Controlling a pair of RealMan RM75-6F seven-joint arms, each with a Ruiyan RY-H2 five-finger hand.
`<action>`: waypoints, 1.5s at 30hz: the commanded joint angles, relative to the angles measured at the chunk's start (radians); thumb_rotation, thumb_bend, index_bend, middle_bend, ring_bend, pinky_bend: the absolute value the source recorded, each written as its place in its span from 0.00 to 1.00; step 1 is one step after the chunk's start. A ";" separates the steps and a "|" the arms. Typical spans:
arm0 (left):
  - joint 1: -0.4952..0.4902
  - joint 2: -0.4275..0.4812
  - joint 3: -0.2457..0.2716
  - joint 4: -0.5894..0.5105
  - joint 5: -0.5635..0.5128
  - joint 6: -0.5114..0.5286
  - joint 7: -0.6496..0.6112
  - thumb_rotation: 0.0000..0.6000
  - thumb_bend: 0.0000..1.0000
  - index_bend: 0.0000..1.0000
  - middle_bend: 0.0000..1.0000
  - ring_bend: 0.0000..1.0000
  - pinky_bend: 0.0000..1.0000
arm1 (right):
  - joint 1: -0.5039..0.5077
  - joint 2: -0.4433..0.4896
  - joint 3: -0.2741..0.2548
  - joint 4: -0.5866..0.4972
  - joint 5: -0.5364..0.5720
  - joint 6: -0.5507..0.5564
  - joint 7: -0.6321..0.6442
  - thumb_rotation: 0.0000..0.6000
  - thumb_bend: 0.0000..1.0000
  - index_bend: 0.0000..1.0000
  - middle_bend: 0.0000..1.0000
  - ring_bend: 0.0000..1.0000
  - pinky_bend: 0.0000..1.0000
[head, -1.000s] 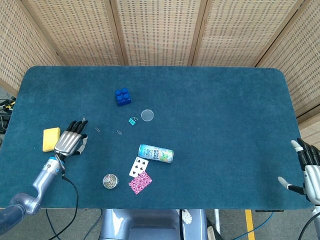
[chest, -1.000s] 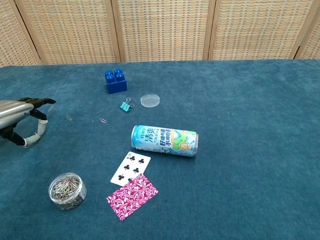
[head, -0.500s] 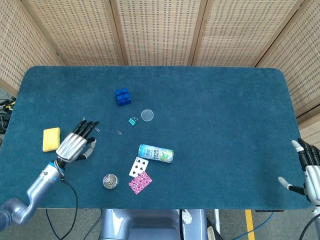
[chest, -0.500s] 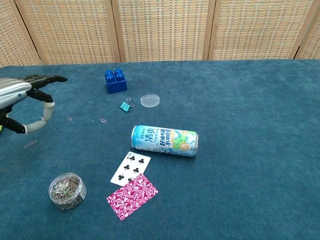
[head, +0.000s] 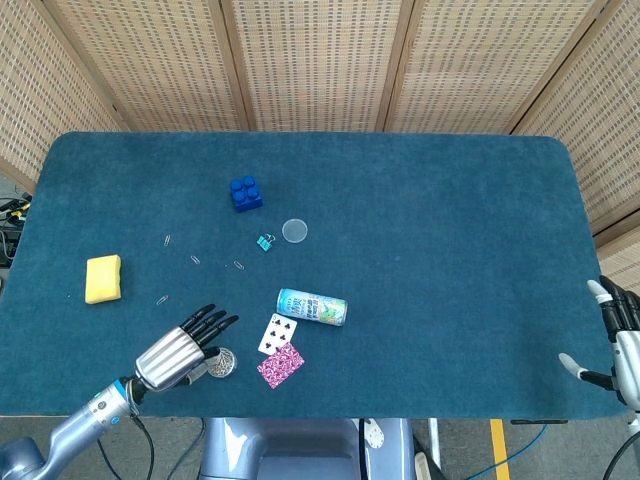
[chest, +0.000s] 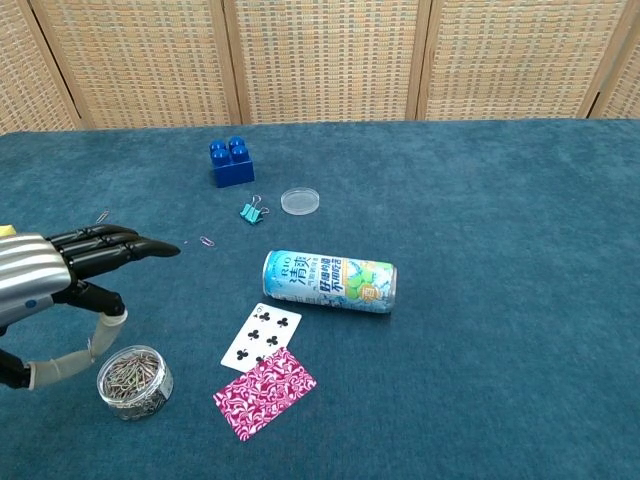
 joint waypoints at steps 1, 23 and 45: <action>0.003 -0.004 0.001 -0.002 -0.004 -0.012 0.004 1.00 0.42 0.75 0.00 0.00 0.00 | 0.000 0.001 0.000 0.000 0.000 -0.001 0.000 1.00 0.00 0.04 0.00 0.00 0.00; 0.001 -0.050 -0.024 0.064 -0.034 -0.044 -0.034 1.00 0.18 0.48 0.00 0.00 0.00 | 0.001 -0.001 -0.001 -0.002 0.003 -0.004 -0.008 1.00 0.00 0.04 0.00 0.00 0.00; 0.001 0.027 -0.156 0.101 -0.223 -0.050 -0.136 1.00 0.44 0.47 0.00 0.00 0.00 | 0.000 0.001 -0.002 -0.002 -0.002 0.000 -0.003 1.00 0.00 0.04 0.00 0.00 0.00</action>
